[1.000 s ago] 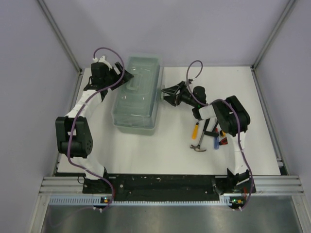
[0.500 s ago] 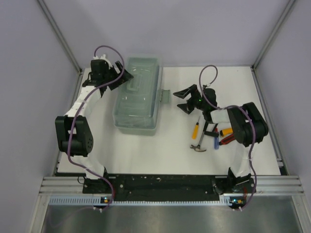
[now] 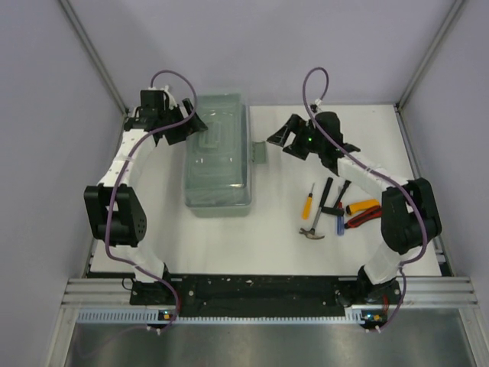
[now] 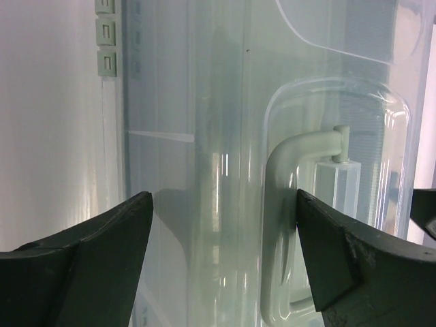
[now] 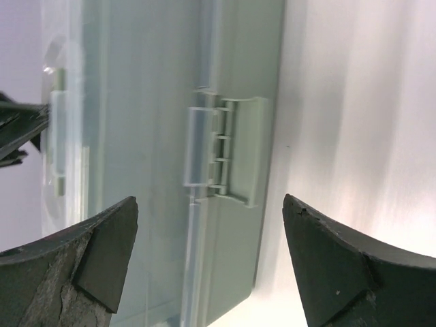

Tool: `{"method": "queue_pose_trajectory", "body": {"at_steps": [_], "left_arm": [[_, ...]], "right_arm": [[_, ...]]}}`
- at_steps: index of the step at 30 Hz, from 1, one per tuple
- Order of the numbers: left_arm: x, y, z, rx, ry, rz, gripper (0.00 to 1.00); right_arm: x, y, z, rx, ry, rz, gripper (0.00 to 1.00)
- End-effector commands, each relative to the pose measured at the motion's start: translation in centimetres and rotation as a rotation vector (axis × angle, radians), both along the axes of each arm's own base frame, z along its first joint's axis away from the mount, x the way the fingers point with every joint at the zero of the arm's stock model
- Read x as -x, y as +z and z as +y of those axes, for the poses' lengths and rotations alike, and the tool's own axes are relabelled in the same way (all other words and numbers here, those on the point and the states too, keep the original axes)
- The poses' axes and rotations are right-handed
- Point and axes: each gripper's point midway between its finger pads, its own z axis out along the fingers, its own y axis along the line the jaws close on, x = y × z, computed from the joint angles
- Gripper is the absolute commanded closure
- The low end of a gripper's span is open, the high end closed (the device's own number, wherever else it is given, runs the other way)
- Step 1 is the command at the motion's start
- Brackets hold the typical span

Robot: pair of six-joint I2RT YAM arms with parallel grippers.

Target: Pack the tool kit

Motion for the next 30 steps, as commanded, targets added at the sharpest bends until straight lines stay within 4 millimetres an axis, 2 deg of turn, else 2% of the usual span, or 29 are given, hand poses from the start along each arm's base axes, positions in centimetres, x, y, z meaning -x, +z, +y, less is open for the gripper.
{"method": "queue_pose_trajectory", "body": {"at_steps": [1, 6, 10, 14, 19, 23, 27, 30], "left_arm": [[1.9, 1.5, -1.0, 0.013, -0.082, -0.02, 0.13], [0.9, 4.9, 0.1, -0.031, -0.032, -0.11, 0.13], [0.8, 7.3, 0.7, -0.062, -0.015, -0.173, 0.12], [1.1, 8.4, 1.3, -0.099, 0.0, -0.21, 0.13], [1.5, 7.7, 3.9, -0.181, 0.13, -0.191, 0.17], [2.5, 6.3, 5.2, -0.172, 0.204, -0.152, 0.23], [3.9, 4.5, 4.1, -0.089, 0.194, -0.106, 0.27], [5.1, 3.1, 2.1, 0.008, 0.128, -0.068, 0.28]], "right_arm": [[1.3, 6.6, 2.0, 0.17, 0.092, -0.21, 0.16], [1.5, 9.3, 4.6, 0.216, 0.12, -0.272, 0.17], [1.6, 9.8, 7.0, 0.207, 0.172, -0.264, 0.25], [2.0, 10.4, 9.0, 0.209, 0.208, -0.28, 0.32], [2.5, 12.3, 12.3, 0.234, 0.251, -0.32, 0.4], [2.5, 12.0, 15.0, 0.28, 0.251, -0.315, 0.45], [2.2, 12.2, 17.4, 0.308, 0.233, -0.319, 0.46], [1.7, 11.6, 19.0, 0.32, 0.231, -0.299, 0.48]]}}
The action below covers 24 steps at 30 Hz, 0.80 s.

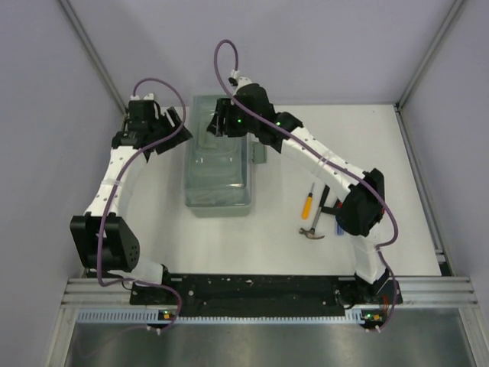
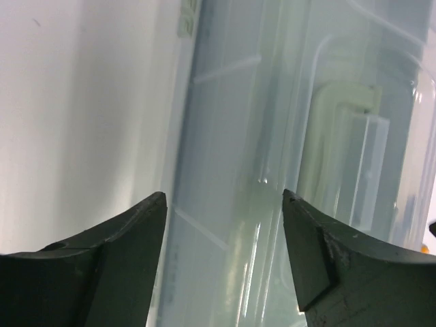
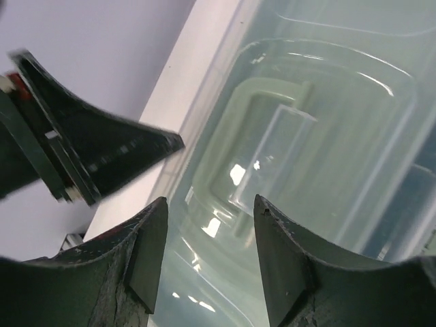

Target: Pack the tool kit

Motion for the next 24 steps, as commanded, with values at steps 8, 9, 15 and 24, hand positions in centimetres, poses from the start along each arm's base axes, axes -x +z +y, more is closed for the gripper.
{"method": "queue_pose_trajectory", "body": {"at_steps": [8, 9, 15, 24], "left_arm": [[2.0, 0.2, -7.5, 0.329, -0.355, -0.085, 0.53], [2.2, 0.2, -7.8, 0.334, -0.377, -0.087, 0.57], [3.3, 0.2, -9.4, 0.37, -0.466, -0.106, 0.7], [3.1, 0.4, -9.4, 0.374, -0.458, -0.1, 0.7]], "right_arm": [[-1.8, -0.9, 1.3, 0.058, -0.124, 0.01, 0.49], [-1.9, -0.9, 1.1, 0.06, -0.132, 0.013, 0.49], [-2.1, -1.8, 0.1, 0.109, -0.169, 0.008, 0.5], [-2.9, -4.0, -0.7, 0.157, -0.204, 0.031, 0.51]]}}
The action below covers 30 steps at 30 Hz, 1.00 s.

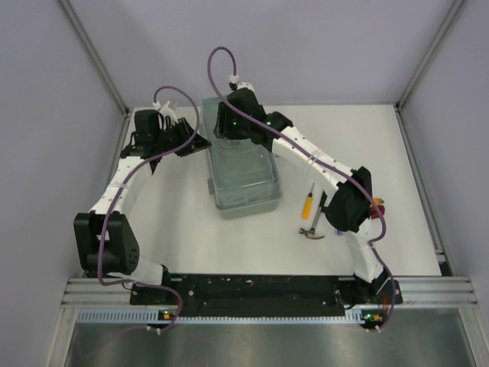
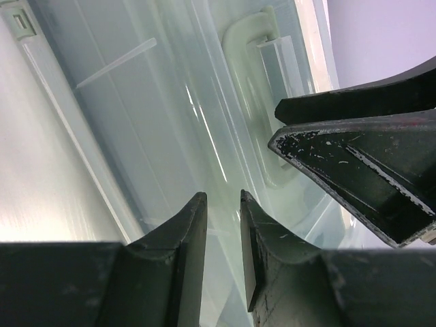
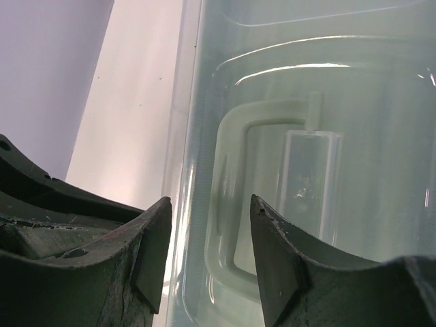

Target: Pack the tool kit

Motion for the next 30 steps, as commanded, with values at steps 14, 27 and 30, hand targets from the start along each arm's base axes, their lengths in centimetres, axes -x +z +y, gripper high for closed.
{"method": "queue_pose_trajectory", "body": {"at_steps": [14, 27, 30], "left_arm": [[-0.8, 0.4, -0.6, 0.027, 0.004, 0.005, 0.67], [-1.0, -0.1, -1.1, 0.037, -0.015, 0.023, 0.69], [-1.1, 0.3, -1.0, 0.037, -0.01, 0.017, 0.7]], "right_arm": [[0.0, -2.6, 0.4, -0.066, 0.148, 0.137, 0.51], [3.1, -0.1, 4.1, -0.303, 0.438, 0.268, 0.51], [3.3, 1.4, 4.0, -0.374, 0.464, 0.275, 0.51]]}}
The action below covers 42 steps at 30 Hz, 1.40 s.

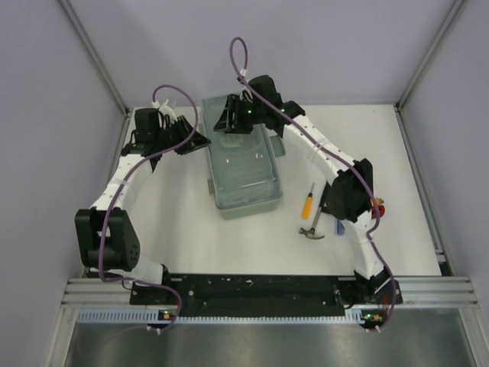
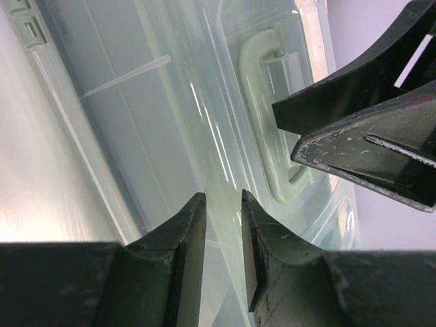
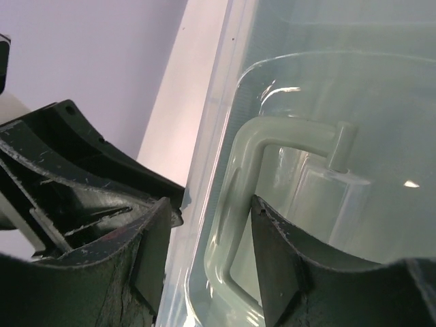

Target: Pack the tool kit

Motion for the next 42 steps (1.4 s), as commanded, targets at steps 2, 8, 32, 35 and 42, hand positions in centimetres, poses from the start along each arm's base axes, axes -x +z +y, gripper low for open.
{"method": "queue_pose_trajectory", "body": {"at_steps": [2, 8, 32, 35, 42], "left_arm": [[-0.5, 1.1, -1.1, 0.016, -0.031, -0.018, 0.7], [-1.1, 4.8, -1.8, 0.059, -0.073, -0.102, 0.66], [-0.2, 3.0, -5.0, 0.089, -0.125, -0.058, 0.57], [-0.4, 2.3, -5.4, 0.071, -0.112, -0.034, 0.57], [-1.1, 1.4, -5.1, 0.036, -0.061, 0.008, 0.75]], "right_arm": [[3.7, 2.5, 3.2, -0.225, 0.202, 0.105, 0.51], [3.3, 3.6, 2.7, -0.33, 0.22, 0.137, 0.51], [1.4, 4.3, 2.1, -0.477, 0.184, 0.191, 0.54], [0.7, 3.0, 1.4, -0.399, 0.12, 0.177, 0.54], [-1.3, -0.2, -2.2, -0.189, -0.088, 0.146, 0.51]]}}
